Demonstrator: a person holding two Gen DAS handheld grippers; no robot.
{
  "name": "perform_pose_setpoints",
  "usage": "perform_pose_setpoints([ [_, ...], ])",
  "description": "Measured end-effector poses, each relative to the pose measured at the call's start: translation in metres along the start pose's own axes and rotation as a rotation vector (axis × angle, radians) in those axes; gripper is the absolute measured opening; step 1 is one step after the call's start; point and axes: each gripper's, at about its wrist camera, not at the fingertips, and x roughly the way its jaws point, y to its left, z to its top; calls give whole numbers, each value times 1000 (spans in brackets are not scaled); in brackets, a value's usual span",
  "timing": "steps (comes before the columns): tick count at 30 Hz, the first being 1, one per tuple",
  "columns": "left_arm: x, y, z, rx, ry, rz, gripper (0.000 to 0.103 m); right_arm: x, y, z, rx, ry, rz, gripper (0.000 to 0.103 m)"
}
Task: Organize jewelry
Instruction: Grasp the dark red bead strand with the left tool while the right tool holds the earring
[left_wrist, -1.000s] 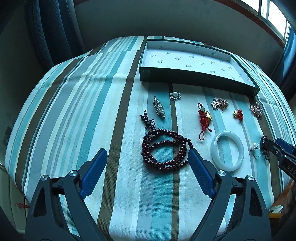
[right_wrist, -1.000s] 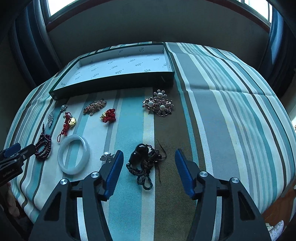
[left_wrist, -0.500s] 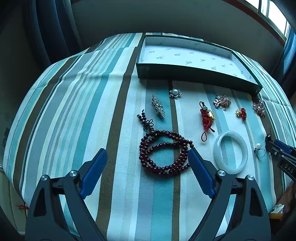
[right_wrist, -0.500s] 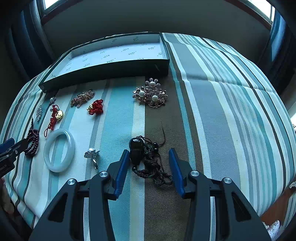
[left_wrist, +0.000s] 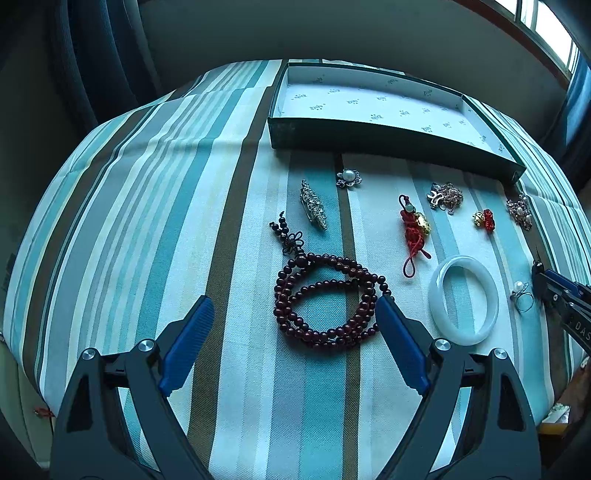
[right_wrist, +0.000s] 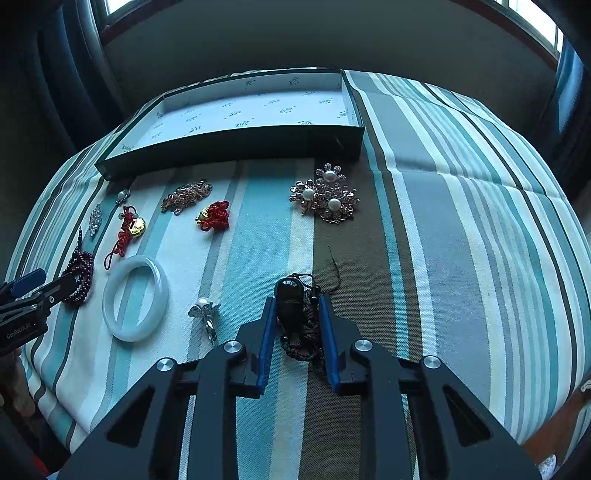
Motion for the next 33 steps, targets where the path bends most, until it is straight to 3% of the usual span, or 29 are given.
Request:
perform_pose_setpoints([
  [33,11,-16,2,37,9,-32,89,-5,1,4,-10,-19,7,19],
])
